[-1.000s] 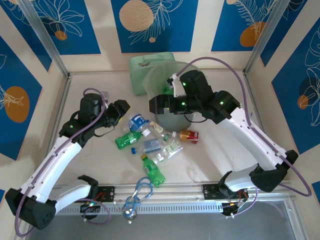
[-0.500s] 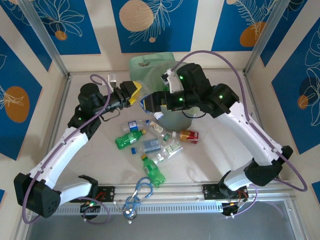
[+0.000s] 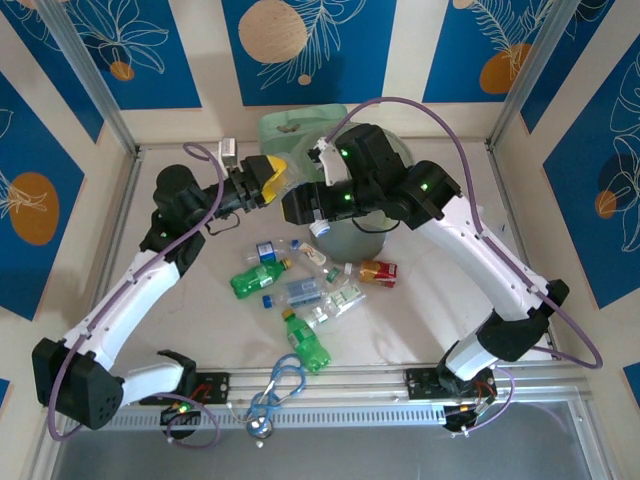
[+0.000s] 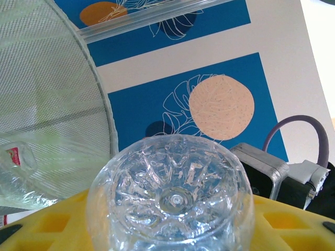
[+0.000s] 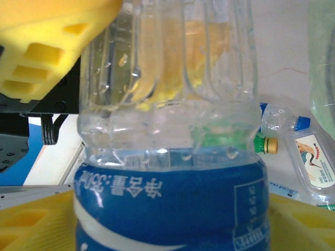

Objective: Put the plastic bottles in the bin

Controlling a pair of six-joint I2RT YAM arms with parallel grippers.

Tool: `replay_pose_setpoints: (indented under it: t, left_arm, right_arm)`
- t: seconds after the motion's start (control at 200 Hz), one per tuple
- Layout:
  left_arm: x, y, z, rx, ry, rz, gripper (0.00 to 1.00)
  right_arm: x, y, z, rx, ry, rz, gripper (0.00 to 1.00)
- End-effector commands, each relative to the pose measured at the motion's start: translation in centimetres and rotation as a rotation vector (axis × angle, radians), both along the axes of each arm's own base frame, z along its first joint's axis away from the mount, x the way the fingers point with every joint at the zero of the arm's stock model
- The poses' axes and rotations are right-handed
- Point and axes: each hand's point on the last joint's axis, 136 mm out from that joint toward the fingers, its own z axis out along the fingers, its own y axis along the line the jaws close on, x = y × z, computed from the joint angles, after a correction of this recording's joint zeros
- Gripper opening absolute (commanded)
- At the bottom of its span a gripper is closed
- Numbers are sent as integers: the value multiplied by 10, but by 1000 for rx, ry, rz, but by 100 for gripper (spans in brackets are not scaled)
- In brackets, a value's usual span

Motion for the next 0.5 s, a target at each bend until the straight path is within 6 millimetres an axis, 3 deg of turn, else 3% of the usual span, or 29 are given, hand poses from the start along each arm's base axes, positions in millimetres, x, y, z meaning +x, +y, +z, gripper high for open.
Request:
replay_pose_setpoints:
  t: [0.0,0.215,0.27,0.355,0.495]
  left_arm:
    - [-6,1,12,-27,-49,-28,55]
    - [-3,1,9,-25,-41,-20,58]
    - [-2,1,9,-27,-45,-17,66]
    - [-1,3,9,-21,-46,1,99]
    - [-1,11,8,49,-76,60,100]
  right_arm:
    - [-3,4,10,18,-19,22,71]
    - [-3,3,12,23,-21,21,60]
    - [-3,3,13,25,-25,15,58]
    - [-1,1,16,26,-36,1,58]
    - [11,-9,20,14,-60,-66,58]
